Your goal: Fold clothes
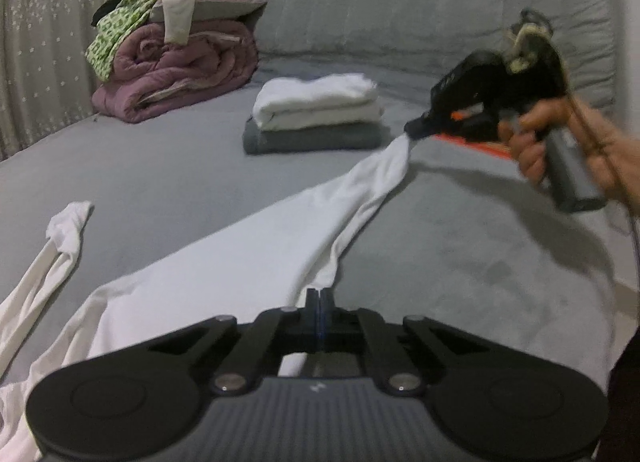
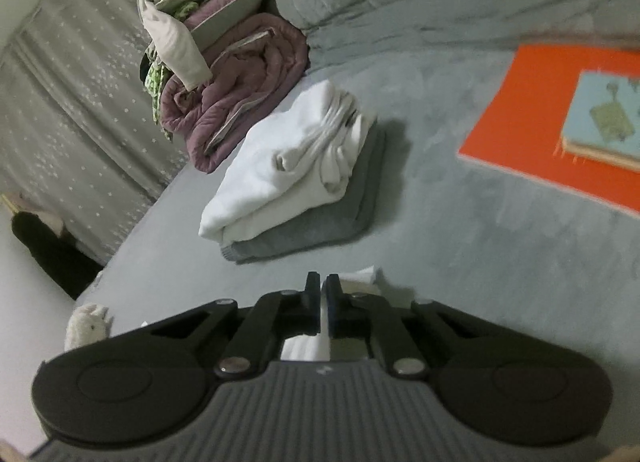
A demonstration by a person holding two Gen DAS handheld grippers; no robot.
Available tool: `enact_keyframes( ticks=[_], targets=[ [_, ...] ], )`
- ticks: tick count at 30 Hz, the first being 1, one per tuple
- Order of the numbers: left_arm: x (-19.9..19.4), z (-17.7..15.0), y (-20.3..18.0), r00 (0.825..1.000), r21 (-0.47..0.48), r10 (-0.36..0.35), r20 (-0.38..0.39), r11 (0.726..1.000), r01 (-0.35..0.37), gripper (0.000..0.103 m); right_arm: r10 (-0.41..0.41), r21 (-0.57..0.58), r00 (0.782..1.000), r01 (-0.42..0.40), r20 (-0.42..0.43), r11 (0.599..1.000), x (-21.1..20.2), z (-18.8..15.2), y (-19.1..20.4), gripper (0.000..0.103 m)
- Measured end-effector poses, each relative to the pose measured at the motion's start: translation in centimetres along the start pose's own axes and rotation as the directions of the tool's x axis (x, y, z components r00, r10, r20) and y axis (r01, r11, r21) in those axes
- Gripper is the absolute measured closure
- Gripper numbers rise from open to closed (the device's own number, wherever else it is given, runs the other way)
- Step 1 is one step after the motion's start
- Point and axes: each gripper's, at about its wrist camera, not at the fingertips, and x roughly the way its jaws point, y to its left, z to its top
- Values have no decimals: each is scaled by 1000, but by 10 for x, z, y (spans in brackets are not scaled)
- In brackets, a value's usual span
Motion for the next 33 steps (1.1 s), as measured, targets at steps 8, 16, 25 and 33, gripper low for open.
enact_keyframes(
  ticks=[8, 16, 25, 33],
  targets=[
    [0, 3, 2, 1000, 0, -14, -12, 1000, 14, 103, -44, 35, 997, 46, -61, 998, 4, 1, -11, 88],
    [14, -8, -5, 996, 56, 18, -82, 998, -14, 100, -33, 55, 992, 40, -118, 998, 17, -8, -14, 66],
    [9, -4, -8, 999, 52, 19, -48, 998, -17, 103, -84, -67, 995, 80, -50, 995, 8, -7, -2, 100],
    [-14, 6, 0, 998, -3, -61, -1, 998, 61, 103, -154, -162, 988, 148, -26, 976, -13, 2, 2, 100]
  ],
)
